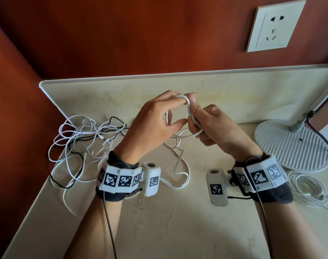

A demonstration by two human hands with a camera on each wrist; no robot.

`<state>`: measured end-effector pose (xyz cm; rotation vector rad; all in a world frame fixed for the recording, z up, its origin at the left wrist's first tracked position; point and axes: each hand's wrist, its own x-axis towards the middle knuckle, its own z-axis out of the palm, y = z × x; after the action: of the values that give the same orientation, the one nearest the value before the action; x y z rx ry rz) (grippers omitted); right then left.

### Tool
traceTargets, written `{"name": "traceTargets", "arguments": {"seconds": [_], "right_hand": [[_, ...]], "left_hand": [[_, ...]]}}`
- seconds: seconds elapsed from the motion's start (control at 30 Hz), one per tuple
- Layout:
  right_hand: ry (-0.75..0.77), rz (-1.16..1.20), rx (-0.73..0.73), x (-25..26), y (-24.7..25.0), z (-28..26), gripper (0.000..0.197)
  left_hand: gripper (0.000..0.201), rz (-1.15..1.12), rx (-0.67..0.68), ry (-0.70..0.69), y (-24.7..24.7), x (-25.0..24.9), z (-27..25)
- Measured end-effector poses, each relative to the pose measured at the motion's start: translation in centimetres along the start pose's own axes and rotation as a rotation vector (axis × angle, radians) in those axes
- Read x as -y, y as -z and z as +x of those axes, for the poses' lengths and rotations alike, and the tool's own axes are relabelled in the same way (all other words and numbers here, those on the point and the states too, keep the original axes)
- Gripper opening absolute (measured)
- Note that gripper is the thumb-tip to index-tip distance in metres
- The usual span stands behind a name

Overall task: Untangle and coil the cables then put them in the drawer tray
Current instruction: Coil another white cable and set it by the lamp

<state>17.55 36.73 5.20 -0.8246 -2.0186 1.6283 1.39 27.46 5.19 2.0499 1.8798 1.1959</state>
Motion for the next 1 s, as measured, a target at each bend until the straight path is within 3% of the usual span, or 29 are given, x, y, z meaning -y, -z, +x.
{"name": "traceTargets", "arguments": {"seconds": [0.13,0.27,0.4,0.53,0.73,0.87,1.0], "right_hand": [[0.039,-0.03,0.06,-0.3,0.4,0.0,0.08],[0.048,-0.087,0.108,-0.3,1.0,-0.3,0.079],[0.031,-0.121,0.16,-0.4,1.6,-0.4,0.08],[0.069,-0.113,0.167,0.2,1.7,-0.6,0.065],[0.25,-0.379,-0.074,0.2,0.4,-0.4,0.043],[0.256,-0.335,-0.269,0.0,0.1,0.0,0.03],[0.283,-0.308,-0.352,0.0,-0.3,0.1,0.034]], "left_hand": [[0.051,-0.169,0.09,0.036,0.1,-0.1,-0.1],[0.046,-0.093,0.175,0.02,-0.2,-0.3,-0.3],[0.023,0.281,0.07,-0.061,-0.3,-0.3,-0.4],[0.015,0.437,-0.104,-0.032,0.5,-0.2,-0.4],[0.016,0.506,-0.185,0.153,0.8,0.1,-0.5],[0.022,0.577,-0.195,0.037,-0.2,0.1,-0.2],[0.021,0.646,-0.294,0.004,-0.7,-0.4,-0.1]]}}
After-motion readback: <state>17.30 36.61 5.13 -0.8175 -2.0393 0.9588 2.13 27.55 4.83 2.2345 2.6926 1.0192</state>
